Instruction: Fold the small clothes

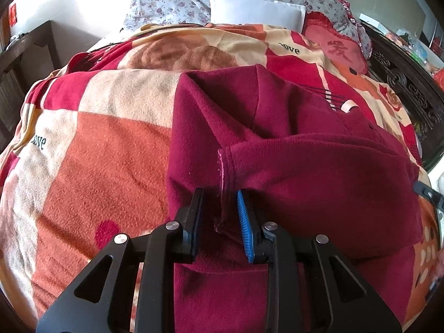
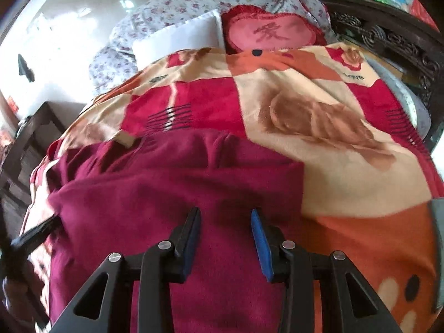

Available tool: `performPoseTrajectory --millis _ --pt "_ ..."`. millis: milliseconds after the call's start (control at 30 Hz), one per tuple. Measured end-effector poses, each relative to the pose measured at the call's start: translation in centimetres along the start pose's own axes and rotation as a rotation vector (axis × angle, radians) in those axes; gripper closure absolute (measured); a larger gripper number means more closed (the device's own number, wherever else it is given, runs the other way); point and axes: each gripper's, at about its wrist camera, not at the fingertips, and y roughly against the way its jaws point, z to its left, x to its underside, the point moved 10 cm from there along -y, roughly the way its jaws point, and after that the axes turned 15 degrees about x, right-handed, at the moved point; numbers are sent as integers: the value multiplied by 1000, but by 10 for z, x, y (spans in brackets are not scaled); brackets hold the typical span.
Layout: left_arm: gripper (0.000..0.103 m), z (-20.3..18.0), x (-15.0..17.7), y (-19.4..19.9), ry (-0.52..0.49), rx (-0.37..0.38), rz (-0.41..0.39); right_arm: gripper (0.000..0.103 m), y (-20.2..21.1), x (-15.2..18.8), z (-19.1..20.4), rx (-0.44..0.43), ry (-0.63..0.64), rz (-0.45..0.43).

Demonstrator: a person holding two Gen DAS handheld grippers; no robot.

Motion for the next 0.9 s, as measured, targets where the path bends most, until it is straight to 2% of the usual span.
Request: performPoseTrajectory --millis 133,300,467,667,800,867,900 --pt "67 -4 7 7 -7 18 3 67 20 34 -4 8 30 1" --pt "66 -6 16 15 -22 3 7 67 6 65 -14 77 64 33" --pt "66 -4 28 28 -20 -3 24 67 8 63 -15 81 49 29" --pt "66 2 44 46 -13 -5 28 65 37 74 -8 37 39 27" --pt "66 5 63 60 17 33 48 65 56 95 -2 -7 34 49" --pt "62 8 72 71 20 41 51 64 67 108 -1 -35 38 57" --pt "56 9 76 76 21 44 53 64 71 113 -1 -37 41 58"
